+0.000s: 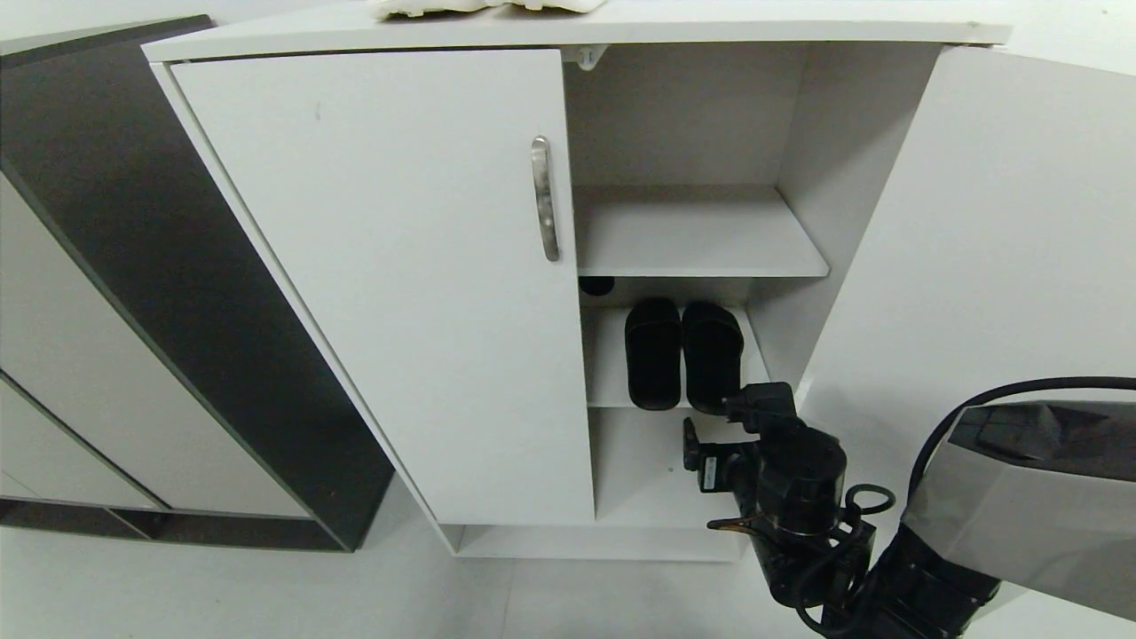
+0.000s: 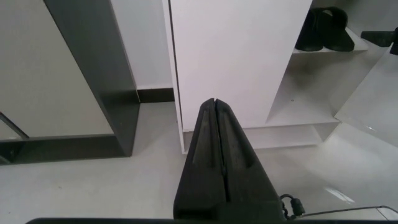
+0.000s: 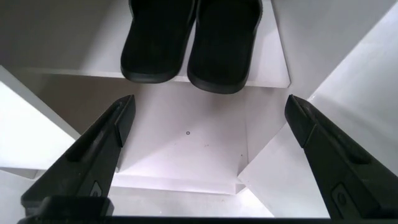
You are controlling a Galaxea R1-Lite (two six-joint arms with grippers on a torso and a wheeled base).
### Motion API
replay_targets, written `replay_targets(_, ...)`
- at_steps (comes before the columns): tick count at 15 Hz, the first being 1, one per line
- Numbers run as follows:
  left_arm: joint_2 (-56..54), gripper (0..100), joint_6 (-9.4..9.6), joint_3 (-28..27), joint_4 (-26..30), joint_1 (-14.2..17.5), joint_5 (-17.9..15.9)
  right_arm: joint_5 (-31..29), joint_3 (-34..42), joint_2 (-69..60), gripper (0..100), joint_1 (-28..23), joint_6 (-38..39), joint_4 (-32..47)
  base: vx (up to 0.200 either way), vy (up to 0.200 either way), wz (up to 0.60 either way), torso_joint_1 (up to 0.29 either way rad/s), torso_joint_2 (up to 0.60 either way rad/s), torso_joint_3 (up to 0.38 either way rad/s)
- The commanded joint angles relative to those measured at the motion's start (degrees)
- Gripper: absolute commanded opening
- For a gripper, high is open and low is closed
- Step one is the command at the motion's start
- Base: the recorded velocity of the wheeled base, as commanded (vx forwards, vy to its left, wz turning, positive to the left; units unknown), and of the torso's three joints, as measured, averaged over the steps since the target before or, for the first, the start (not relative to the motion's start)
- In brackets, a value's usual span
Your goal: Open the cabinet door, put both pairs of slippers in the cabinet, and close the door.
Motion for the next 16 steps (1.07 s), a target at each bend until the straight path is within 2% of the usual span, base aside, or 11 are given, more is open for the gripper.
replay_targets(1, 0.09, 0, -0.05, 0.00, -0.01, 0.01, -0.02, -0.01, 0.00, 0.55, 100, 0.00, 0.02, -0.02, 0.000, 0.000, 0.00, 0.000, 0.00, 0.000)
replay_targets(13, 0.09, 0, 0.04, 0.00, -0.01, 0.01, -0.02, -0.01, 0.17, 1.60, 100, 0.00, 0.02, -0.11, 0.000, 0.000, 0.00, 0.001, 0.00, 0.171)
replay_targets(16, 0.09, 0, 0.04, 0.00, -0.01, 0.01, -0.02, -0.01, 0.61, 1.96, 100, -0.09, 0.29, -0.11, 0.000, 0.000, 0.00, 0.000, 0.00, 0.000)
